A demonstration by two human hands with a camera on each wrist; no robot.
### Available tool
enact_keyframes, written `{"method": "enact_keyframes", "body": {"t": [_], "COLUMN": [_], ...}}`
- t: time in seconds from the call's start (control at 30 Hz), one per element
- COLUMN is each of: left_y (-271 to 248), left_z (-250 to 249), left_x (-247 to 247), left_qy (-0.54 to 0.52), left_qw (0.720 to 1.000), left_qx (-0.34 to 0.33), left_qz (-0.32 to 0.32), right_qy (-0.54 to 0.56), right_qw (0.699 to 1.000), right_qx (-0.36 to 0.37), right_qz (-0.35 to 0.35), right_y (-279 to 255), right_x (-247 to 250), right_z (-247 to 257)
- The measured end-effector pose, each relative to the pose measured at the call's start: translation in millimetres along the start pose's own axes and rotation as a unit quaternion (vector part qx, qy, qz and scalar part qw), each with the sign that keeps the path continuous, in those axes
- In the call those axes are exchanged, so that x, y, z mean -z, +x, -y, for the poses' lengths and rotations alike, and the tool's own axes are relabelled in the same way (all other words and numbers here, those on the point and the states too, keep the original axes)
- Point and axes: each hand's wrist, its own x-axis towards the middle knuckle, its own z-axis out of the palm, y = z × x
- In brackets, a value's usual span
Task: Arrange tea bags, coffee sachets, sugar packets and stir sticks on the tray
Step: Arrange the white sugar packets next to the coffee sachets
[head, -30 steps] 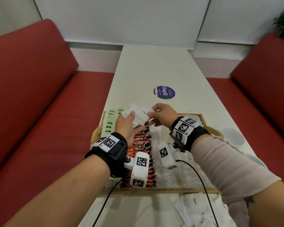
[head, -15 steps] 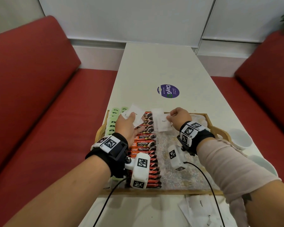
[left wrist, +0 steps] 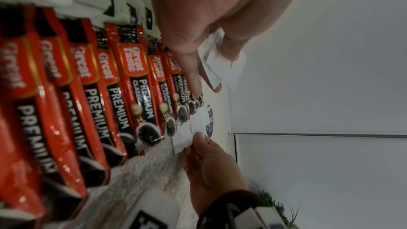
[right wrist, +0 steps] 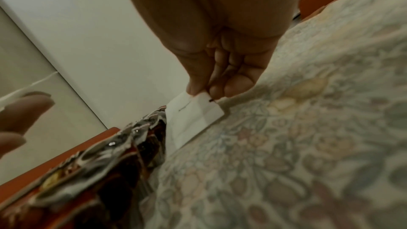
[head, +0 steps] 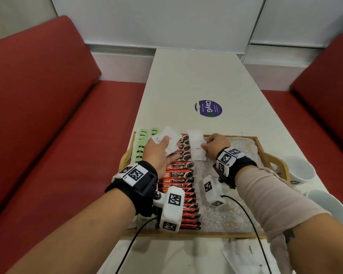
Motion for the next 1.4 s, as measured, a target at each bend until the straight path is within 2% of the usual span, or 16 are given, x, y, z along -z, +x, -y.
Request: {"method": "enact_keyframes", "body": {"t": [0.1, 0.23, 0.3, 0.4, 0.43, 0.53, 0.6, 0.77, 0.9, 1.07, 1.27, 1.4], "left_y": [0, 1, 2, 1, 1, -4, -9, -17, -18, -18, -16, -14], "left_z": [-1, -1, -1, -1, -1, 1, 2, 1, -1, -2, -4, -5], "left_x": [-1, -2, -2, -3, -4, -7, -10, -15, -15, -13, -16, -15], "left_qy": [0.002, 0.002, 0.006, 0.010, 0.008, 0.002, 0.003, -0.005, -0.046, -0.040, -0.021, -0.016], "left_qw": [1.000, 1.000, 1.000, 1.000, 0.999, 0.999, 0.999, 1.000, 0.998, 0.998, 0.999, 0.998], "left_qx": [0.005, 0.009, 0.007, -0.002, -0.005, -0.019, -0.024, -0.028, -0.010, -0.020, -0.021, -0.023], "left_qz": [0.001, -0.008, -0.015, -0.029, -0.033, -0.036, -0.030, -0.008, -0.037, -0.040, -0.044, -0.049], "right_qy": [0.001, -0.050, -0.056, 0.010, 0.043, 0.135, 0.135, 0.194, 0.264, 0.184, 0.042, 0.005], "right_qw": [1.000, 0.999, 0.998, 0.995, 0.993, 0.979, 0.972, 0.965, 0.956, 0.979, 0.998, 0.999], "right_qx": [0.000, 0.015, 0.022, 0.074, 0.095, 0.135, 0.154, 0.149, 0.115, 0.088, 0.052, 0.035], "right_qz": [0.004, 0.003, -0.017, -0.063, -0.050, 0.073, 0.115, 0.098, 0.053, -0.029, -0.002, 0.003], "right_y": [1, -2, -4, -15, -21, -42, -49, -52, -46, -31, -21, -18], "right_x": [-3, -3, 1, 4, 5, 5, 3, 6, 18, 24, 20, 18], "right_z": [1, 3, 6, 15, 19, 32, 35, 39, 38, 20, -1, -7]}}
